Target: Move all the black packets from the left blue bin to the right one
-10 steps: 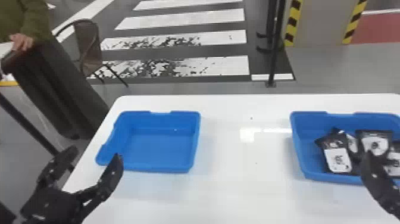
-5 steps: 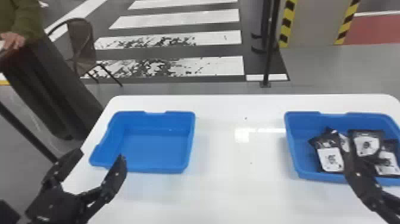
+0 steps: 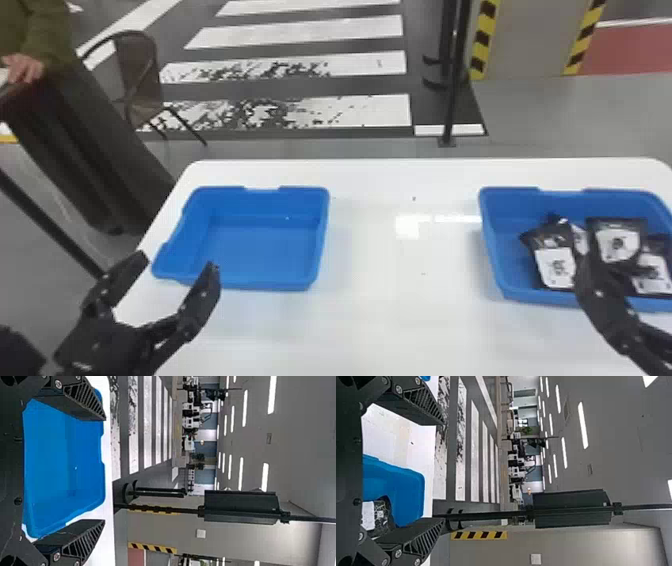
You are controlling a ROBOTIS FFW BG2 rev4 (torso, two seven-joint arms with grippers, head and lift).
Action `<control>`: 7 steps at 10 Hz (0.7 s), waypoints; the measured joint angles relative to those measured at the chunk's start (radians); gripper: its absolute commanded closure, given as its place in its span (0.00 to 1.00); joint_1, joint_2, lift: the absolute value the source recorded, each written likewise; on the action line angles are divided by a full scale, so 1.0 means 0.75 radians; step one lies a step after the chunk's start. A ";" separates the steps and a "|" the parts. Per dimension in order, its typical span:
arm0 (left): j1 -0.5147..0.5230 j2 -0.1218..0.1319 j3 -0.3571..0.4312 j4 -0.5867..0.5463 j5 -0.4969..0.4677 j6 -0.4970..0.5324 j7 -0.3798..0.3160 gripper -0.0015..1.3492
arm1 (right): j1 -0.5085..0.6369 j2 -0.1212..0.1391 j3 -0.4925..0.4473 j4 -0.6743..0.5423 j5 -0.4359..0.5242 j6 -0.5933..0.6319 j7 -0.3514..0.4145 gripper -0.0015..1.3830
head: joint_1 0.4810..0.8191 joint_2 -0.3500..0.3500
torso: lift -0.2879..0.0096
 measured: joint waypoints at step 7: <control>-0.004 0.000 -0.011 0.006 0.009 0.026 0.000 0.09 | -0.005 -0.004 0.008 0.017 -0.018 0.000 0.000 0.12 | 0.63 0.72 | 0.50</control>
